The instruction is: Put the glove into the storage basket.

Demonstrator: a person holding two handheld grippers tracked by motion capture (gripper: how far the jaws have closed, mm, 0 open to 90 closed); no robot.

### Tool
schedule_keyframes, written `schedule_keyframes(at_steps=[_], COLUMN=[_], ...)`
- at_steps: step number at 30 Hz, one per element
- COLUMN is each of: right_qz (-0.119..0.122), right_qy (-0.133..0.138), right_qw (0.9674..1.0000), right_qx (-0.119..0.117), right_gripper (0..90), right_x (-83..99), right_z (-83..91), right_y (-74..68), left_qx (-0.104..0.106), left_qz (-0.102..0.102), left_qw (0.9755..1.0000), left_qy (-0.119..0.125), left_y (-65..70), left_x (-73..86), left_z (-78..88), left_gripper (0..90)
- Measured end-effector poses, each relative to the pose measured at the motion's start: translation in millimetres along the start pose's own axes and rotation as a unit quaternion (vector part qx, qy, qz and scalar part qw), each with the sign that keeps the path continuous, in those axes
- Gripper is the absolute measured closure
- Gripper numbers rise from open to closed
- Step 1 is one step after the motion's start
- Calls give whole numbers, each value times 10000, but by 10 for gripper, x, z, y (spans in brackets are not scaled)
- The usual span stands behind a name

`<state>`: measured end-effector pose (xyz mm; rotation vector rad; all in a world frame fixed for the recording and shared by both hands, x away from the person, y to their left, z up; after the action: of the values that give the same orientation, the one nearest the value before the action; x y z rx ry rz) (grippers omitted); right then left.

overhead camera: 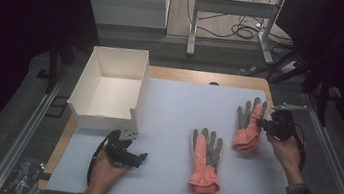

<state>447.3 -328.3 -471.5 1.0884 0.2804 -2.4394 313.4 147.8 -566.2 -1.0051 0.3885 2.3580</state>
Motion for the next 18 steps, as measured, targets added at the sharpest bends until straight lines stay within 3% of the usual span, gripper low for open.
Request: schedule_keyframes(at_steps=[11,18], right_qz=[-11,-53], right_qy=[34,128], right_qw=[9998,9992], right_qx=[-183,-378], right_gripper=[844,777], right_x=[-25,-55], right_z=[-69,-104], right_y=[-99,-158], left_qx=[-1,1], left_qz=[-2,1], left_qw=[10000,10000], left_qy=[0,1], left_y=[0,0], left_x=[0,0], left_z=[0,0], left_gripper=[21,21])
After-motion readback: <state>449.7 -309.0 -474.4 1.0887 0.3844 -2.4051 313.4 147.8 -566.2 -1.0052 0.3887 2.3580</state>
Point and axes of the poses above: each handheld gripper's, and its own axes: z roughly backward along the jaws, x roughly out of its underside, y roughly to its right, the point moved 2 cm from there along -z, roughly forward along the jaws, and after that the axes turned 3 degrees about y, right-handed, at the moved point
